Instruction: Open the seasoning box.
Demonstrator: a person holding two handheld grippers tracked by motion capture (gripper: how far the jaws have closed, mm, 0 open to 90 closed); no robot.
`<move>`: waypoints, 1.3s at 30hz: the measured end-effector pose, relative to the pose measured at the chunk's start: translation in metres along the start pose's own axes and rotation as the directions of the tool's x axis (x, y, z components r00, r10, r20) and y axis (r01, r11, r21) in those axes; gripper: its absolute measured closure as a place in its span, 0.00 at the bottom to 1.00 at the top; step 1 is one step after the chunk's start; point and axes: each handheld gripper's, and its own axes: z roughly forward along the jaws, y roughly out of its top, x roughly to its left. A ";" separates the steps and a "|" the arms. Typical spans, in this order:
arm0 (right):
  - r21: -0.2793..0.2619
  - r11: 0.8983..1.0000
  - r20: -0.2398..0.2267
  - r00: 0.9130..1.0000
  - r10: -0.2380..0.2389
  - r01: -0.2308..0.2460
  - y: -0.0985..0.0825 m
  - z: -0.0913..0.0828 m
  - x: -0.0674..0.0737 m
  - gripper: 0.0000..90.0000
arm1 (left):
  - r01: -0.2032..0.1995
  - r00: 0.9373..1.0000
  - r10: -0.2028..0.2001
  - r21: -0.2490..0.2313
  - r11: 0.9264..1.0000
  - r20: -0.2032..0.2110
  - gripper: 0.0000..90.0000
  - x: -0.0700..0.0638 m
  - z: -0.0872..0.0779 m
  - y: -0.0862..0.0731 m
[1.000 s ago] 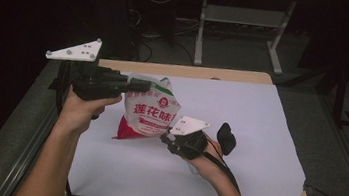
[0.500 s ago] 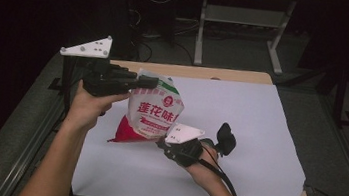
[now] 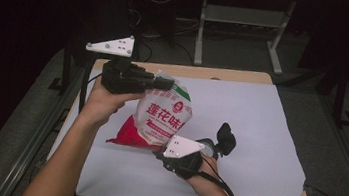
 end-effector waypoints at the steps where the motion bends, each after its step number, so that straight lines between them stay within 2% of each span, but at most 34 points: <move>1: 0.000 1.000 0.000 1.000 0.000 0.000 0.000 0.000 0.000 0.90 | 0.000 1.000 0.000 0.000 1.000 0.000 1.00 0.000 0.000 0.000; 4: -0.001 1.000 -0.004 1.000 0.001 -0.001 -0.006 -0.002 0.007 0.90 | 0.004 1.000 -0.004 0.037 0.999 0.007 1.00 0.001 0.013 0.000; 9: 0.003 1.000 -0.010 1.000 0.010 -0.010 -0.013 -0.004 0.011 0.90 | 0.016 1.000 -0.018 0.069 0.998 0.021 1.00 0.001 0.027 -0.002; 14: -0.007 1.000 -0.031 0.999 -0.010 0.010 -0.018 -0.009 0.017 0.90 | 0.015 0.999 -0.018 0.096 0.995 0.029 1.00 -0.002 0.040 -0.001; 21: -0.008 1.000 -0.014 1.000 -0.007 0.007 -0.023 -0.012 0.021 0.90 | 0.020 0.999 -0.025 0.130 0.991 0.031 1.00 -0.003 0.055 0.001; 22: -0.008 1.000 -0.012 1.000 -0.005 0.005 -0.023 -0.012 0.021 0.90 | 0.014 0.999 -0.020 0.151 0.988 0.032 1.00 -0.003 0.060 0.002; 26: -0.014 1.000 -0.010 1.000 -0.002 0.002 -0.024 -0.012 0.023 0.90 | 0.003 0.999 -0.010 0.174 0.985 0.036 1.00 -0.004 0.068 0.006; 31: -0.034 0.999 -0.001 1.000 -0.008 0.008 -0.023 -0.013 0.025 0.90 | -0.008 0.999 -0.001 0.191 0.982 0.044 1.00 -0.006 0.075 0.009; 39: -0.035 0.999 0.005 1.000 -0.009 0.009 -0.023 -0.011 0.027 0.90 | -0.024 0.998 0.010 0.223 0.975 0.064 1.00 -0.007 0.087 0.009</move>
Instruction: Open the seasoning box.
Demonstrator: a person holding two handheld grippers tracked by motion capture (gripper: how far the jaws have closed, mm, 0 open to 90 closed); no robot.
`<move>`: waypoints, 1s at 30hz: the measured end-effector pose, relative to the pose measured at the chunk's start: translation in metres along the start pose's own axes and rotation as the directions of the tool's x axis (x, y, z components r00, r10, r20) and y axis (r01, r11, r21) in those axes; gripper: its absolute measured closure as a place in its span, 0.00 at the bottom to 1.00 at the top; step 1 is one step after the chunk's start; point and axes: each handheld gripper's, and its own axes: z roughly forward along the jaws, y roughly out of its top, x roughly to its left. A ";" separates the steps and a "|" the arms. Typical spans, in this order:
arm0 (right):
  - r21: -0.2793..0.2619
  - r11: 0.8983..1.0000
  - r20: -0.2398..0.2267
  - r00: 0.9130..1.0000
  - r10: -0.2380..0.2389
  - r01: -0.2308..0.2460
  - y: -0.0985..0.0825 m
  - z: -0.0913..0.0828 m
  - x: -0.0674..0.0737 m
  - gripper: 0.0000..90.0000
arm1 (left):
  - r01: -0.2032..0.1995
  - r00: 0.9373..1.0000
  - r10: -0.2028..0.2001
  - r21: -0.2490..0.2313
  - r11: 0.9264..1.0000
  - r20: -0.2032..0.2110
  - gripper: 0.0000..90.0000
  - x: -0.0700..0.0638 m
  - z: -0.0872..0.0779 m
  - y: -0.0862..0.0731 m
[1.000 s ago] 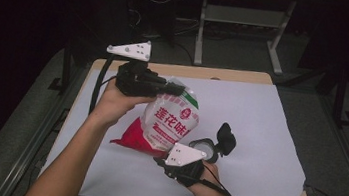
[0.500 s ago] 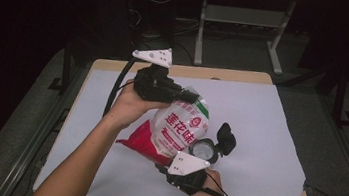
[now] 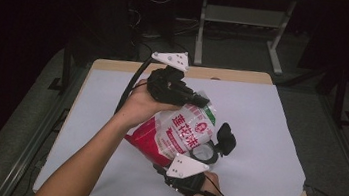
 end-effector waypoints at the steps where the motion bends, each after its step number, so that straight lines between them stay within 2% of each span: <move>1: 0.001 1.000 0.003 1.000 0.005 -0.005 0.000 0.000 0.001 0.90 | 0.000 1.000 0.000 0.004 1.000 0.004 1.00 0.000 0.002 0.000; 21: -0.002 1.000 -0.002 1.000 -0.003 0.003 -0.001 0.002 0.002 0.90 | 0.002 0.999 -0.004 0.048 0.999 0.038 1.00 0.003 0.026 0.003; 28: -0.009 1.000 -0.006 1.000 -0.002 0.002 -0.001 0.002 0.003 0.90 | 0.002 0.999 -0.005 0.065 0.998 0.043 1.00 0.001 0.030 0.004; 30: -0.014 1.000 -0.008 1.000 -0.004 0.004 -0.001 0.001 0.004 0.90 | -0.015 0.999 0.012 0.082 0.997 0.038 1.00 0.000 0.034 0.006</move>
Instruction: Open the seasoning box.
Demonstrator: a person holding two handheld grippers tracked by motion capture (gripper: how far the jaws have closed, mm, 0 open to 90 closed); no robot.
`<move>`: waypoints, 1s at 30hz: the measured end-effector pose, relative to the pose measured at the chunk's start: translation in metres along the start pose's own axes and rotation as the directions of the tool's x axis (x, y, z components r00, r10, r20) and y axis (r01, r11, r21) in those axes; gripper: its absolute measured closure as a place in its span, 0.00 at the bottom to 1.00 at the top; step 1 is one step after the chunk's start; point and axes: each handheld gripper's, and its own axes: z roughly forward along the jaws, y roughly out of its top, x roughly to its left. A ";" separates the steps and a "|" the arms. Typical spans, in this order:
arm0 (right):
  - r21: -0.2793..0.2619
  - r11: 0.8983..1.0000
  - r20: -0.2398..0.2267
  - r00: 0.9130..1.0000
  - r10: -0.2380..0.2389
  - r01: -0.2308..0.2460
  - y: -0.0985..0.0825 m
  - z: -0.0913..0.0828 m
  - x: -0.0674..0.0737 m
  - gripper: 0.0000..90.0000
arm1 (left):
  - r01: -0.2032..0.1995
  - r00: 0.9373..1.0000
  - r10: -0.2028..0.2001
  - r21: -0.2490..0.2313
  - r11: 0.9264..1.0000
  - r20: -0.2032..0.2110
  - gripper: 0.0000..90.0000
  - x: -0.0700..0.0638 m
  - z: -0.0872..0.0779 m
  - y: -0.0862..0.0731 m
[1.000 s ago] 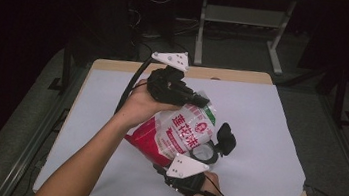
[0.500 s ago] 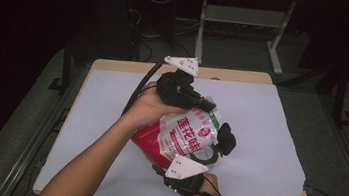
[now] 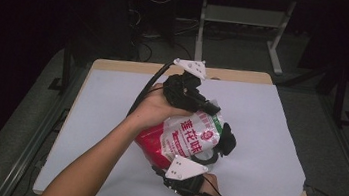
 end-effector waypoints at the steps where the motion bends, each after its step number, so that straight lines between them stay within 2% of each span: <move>1: -0.003 1.000 -0.002 1.000 0.001 -0.001 0.000 0.000 0.000 0.90 | -0.001 1.000 0.001 0.004 1.000 -0.002 1.00 0.000 0.002 0.001; 11: -0.020 1.000 -0.007 1.000 0.012 -0.012 0.000 -0.002 -0.001 0.90 | -0.005 1.000 0.006 0.042 0.999 -0.010 1.00 0.001 0.015 0.005; 30: -0.012 0.999 -0.001 0.999 0.040 -0.040 -0.002 -0.001 -0.001 0.90 | 0.016 1.000 -0.015 0.066 0.998 -0.004 1.00 0.009 0.033 0.003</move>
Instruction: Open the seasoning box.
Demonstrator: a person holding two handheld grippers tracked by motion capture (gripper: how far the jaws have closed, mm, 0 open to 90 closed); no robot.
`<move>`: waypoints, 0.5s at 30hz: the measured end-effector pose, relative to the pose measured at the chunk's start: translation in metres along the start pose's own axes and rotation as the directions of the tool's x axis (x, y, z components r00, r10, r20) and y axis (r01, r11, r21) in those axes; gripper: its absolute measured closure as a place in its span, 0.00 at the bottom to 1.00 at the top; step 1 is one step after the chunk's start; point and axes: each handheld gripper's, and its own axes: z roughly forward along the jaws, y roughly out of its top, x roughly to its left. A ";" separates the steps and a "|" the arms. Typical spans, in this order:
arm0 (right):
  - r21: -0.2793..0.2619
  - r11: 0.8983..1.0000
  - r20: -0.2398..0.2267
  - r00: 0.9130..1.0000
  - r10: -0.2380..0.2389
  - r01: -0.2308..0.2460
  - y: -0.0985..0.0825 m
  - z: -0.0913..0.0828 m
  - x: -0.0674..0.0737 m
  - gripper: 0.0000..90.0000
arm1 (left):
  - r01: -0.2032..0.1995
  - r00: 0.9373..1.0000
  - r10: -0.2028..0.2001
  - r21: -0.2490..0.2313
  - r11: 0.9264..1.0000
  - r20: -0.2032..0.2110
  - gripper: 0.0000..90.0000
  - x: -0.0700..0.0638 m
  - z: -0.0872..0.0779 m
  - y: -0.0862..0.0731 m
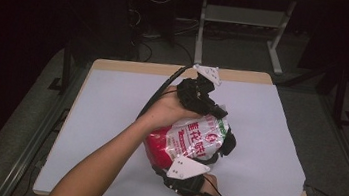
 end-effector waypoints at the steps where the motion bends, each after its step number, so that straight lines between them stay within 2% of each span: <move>1: 0.000 1.000 0.000 1.000 0.000 0.000 0.000 0.000 0.000 0.90 | 0.000 1.000 0.000 0.000 1.000 0.000 1.00 0.000 0.000 0.000; 15: 0.001 1.000 -0.005 1.000 -0.002 0.002 -0.002 0.003 0.000 0.90 | -0.001 1.000 0.000 0.031 1.000 0.006 1.00 0.002 0.007 -0.001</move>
